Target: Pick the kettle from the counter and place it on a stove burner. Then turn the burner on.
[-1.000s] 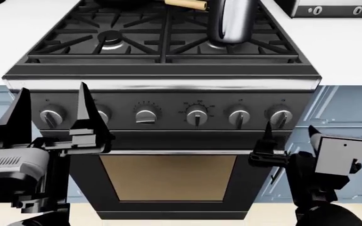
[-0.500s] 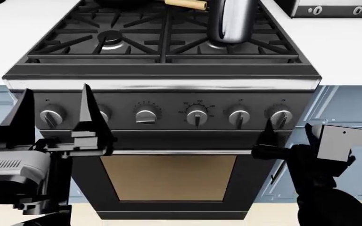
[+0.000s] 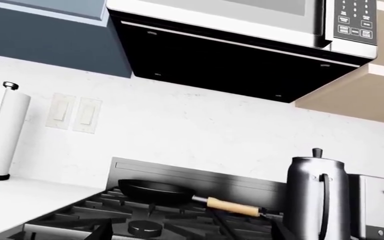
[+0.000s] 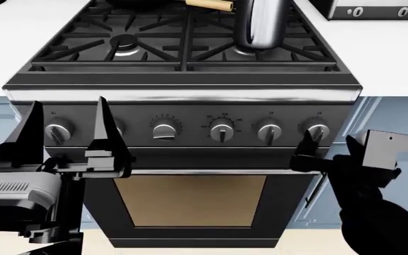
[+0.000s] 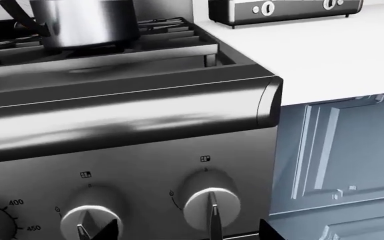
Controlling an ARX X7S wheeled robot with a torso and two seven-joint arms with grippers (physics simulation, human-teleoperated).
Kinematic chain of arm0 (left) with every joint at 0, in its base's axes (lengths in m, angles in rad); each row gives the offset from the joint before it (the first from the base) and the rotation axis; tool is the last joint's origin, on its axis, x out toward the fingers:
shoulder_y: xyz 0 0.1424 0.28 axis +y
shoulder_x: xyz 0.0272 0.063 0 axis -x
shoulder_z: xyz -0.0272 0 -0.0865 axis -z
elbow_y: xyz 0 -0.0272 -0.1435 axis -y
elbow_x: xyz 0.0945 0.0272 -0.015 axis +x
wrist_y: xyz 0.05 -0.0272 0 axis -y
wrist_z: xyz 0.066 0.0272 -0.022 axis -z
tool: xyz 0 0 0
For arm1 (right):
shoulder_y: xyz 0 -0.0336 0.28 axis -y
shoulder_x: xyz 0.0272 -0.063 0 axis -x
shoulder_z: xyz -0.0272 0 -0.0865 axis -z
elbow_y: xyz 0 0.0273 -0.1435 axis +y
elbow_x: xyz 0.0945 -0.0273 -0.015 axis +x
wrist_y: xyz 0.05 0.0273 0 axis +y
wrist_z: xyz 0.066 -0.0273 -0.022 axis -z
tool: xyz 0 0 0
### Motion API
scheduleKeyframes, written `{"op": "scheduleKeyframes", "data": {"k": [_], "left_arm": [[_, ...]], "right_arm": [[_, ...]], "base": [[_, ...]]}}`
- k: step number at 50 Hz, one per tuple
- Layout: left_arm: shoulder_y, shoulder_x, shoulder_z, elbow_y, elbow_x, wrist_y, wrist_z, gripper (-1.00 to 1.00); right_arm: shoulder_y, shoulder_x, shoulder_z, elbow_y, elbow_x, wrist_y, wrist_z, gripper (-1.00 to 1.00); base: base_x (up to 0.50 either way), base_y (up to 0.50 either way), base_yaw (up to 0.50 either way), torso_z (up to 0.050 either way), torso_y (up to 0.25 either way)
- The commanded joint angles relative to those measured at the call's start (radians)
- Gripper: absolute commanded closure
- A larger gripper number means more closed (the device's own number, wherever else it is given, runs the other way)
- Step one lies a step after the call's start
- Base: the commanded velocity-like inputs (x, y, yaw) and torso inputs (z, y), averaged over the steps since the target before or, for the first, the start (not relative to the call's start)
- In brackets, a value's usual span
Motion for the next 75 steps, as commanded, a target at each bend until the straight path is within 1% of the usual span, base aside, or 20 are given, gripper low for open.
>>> {"op": "scheduleKeyframes", "data": {"k": [1,25,48,58,75], "left_arm": [[-0.001,-0.002,0.004,-0.004,-0.001,0.003,0.000,-1.00],[-0.004,-0.003,0.017,-0.015,-0.001,0.006,0.001,-1.00],[-0.003,-0.006,0.032,-0.017,0.008,0.010,-0.001,-1.00],[-0.004,-0.006,0.037,-0.020,0.011,0.012,-0.002,-1.00],[-0.008,-0.008,0.043,-0.028,0.008,0.010,-0.005,-1.00]], "right_arm": [[0.047,-0.004,-0.014,0.075,-0.004,0.004,-0.021,-1.00],[0.172,0.006,-0.082,0.202,-0.049,0.047,-0.041,-1.00],[0.157,-0.005,-0.086,0.309,-0.075,-0.044,-0.106,-1.00],[0.175,-0.006,-0.092,0.346,-0.082,-0.053,-0.121,-1.00],[0.267,-0.026,-0.140,0.472,-0.108,-0.056,-0.175,-1.00]], "base": [[0.00,0.00,0.00,0.000,0.000],[0.00,0.00,0.00,0.000,0.000],[0.00,0.00,0.00,0.000,0.000],[0.00,0.00,0.00,0.000,0.000],[0.00,0.00,0.00,0.000,0.000]]}}
